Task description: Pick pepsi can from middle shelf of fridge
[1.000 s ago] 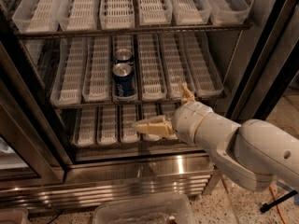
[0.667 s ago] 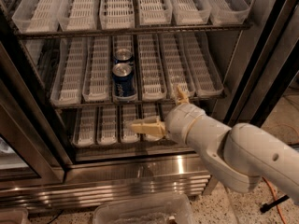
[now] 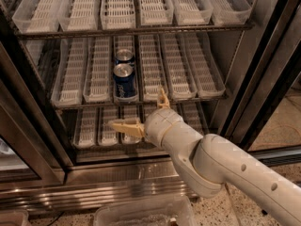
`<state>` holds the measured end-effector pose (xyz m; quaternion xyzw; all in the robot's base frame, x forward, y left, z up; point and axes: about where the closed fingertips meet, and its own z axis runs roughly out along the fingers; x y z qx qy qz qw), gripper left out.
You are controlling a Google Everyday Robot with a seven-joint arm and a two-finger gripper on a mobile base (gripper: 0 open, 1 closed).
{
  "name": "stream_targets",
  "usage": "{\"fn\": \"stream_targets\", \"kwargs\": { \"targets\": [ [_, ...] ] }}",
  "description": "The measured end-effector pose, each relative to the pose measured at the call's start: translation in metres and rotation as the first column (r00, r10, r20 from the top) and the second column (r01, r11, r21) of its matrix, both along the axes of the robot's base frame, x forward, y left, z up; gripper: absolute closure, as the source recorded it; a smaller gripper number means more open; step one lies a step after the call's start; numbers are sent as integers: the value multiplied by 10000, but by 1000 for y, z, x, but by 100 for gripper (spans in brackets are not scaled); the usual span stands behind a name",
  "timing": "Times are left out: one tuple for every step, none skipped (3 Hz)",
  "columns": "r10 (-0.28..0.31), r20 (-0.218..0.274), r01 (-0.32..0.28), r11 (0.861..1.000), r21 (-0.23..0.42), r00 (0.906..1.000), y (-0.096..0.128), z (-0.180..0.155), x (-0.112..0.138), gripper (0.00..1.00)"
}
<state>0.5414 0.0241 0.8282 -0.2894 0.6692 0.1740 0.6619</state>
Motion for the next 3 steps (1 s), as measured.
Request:
{"fn": "stream_targets", "kwargs": {
  "targets": [
    [-406,-101,406,9992,0,9991,-9,-6,8,0],
    [-405,-101,405,9992,0,9991,-9,-6,8,0],
    [-405,-101,405,9992,0,9991,-8,-6,8,35]
  ]
}}
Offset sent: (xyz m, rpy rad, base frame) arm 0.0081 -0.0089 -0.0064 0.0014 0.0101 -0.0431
